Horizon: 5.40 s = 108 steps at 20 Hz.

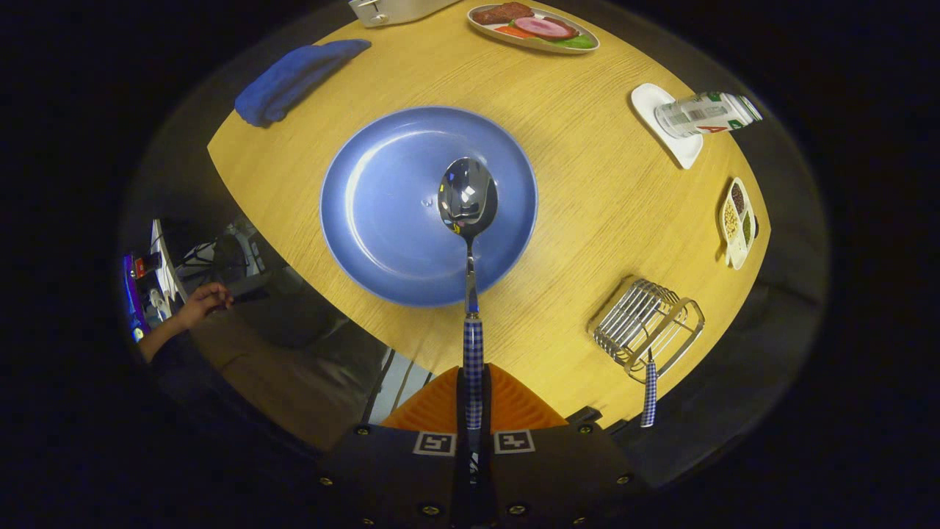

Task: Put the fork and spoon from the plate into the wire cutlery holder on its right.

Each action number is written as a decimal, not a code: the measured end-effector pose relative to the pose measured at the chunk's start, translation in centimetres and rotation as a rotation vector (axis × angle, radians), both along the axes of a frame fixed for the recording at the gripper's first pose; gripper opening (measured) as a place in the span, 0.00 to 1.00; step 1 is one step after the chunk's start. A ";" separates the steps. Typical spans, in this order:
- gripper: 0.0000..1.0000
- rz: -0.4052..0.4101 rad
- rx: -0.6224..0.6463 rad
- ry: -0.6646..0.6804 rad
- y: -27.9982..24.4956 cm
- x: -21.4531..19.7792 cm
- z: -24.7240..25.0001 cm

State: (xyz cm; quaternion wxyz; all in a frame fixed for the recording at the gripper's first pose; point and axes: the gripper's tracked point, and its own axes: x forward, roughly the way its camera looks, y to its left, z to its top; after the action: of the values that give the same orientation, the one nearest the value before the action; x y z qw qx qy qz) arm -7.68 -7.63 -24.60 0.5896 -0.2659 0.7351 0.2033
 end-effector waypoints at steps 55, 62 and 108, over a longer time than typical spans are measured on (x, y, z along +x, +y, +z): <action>0.04 -0.344 -0.291 0.366 -16.1 2.5 1.0; 0.06 -0.310 -0.318 0.386 -15.4 4.7 -0.3; 0.96 -0.416 0.639 -1.840 11.8 3.2 27.6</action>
State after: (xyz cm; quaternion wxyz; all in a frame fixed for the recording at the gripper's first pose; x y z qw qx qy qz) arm -4.43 4.19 2.99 0.9977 -0.0146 -0.0655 -0.0011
